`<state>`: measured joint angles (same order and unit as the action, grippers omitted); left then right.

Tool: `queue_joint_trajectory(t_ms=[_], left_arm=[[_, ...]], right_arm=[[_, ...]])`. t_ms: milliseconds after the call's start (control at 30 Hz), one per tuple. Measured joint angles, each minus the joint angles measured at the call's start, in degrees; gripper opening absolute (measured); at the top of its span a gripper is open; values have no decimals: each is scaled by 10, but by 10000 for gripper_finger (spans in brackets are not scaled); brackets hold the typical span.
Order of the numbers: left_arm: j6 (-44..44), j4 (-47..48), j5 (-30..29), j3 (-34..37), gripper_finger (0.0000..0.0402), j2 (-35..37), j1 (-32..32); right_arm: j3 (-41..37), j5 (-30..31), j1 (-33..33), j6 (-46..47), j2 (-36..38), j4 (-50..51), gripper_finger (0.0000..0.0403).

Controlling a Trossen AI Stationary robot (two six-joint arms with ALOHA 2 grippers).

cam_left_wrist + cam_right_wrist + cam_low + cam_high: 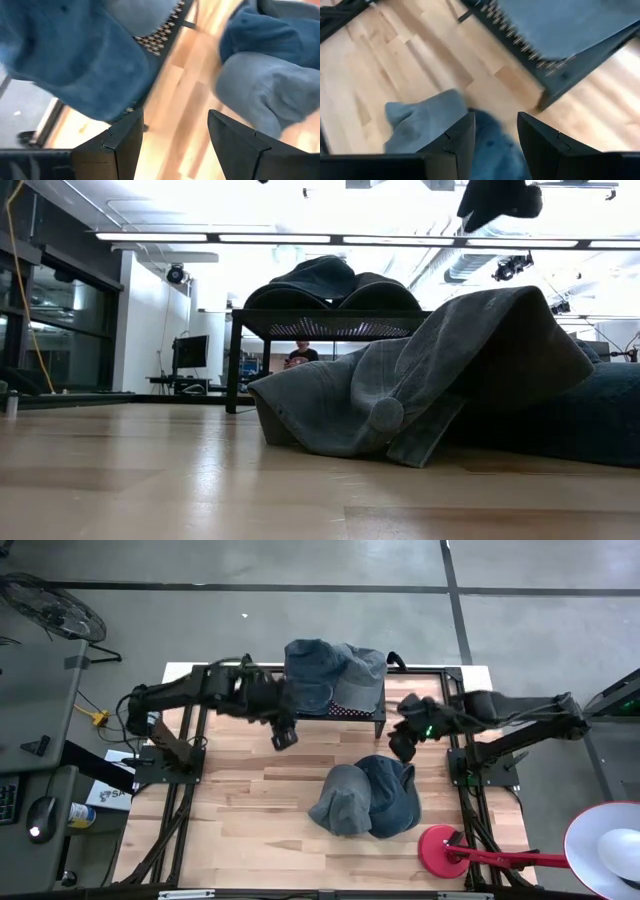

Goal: Pick & Place hat
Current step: Stack the left gray cap on the gray cap on the shelf

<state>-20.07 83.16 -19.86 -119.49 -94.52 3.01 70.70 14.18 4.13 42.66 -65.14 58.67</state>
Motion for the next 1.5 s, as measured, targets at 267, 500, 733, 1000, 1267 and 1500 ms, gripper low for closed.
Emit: queue_joint_trajectory(t_ms=[267, 500, 733, 1000, 1267, 1500], left_arm=[[-95, -228, 1, 305, 216, 156, 97], [-188, -446, 1, 517, 216, 258, 165], [-238, -496, -17, 589, 216, 270, 212], [-275, -602, -46, 666, 216, 269, 244], [-235, -677, -12, 683, 216, 220, 244], [-176, -734, 13, 683, 216, 162, 244]], right_arm=[[-79, -3, 56, 110, 0, -52, 140], [-153, -45, 81, 160, 0, -82, 140], [-228, -63, 79, 172, 0, -157, 140], [-286, -98, 86, 191, 0, -264, 140], [-283, -103, 88, 189, 1, -271, 140], [-283, -118, 94, 186, 2, -274, 140]])
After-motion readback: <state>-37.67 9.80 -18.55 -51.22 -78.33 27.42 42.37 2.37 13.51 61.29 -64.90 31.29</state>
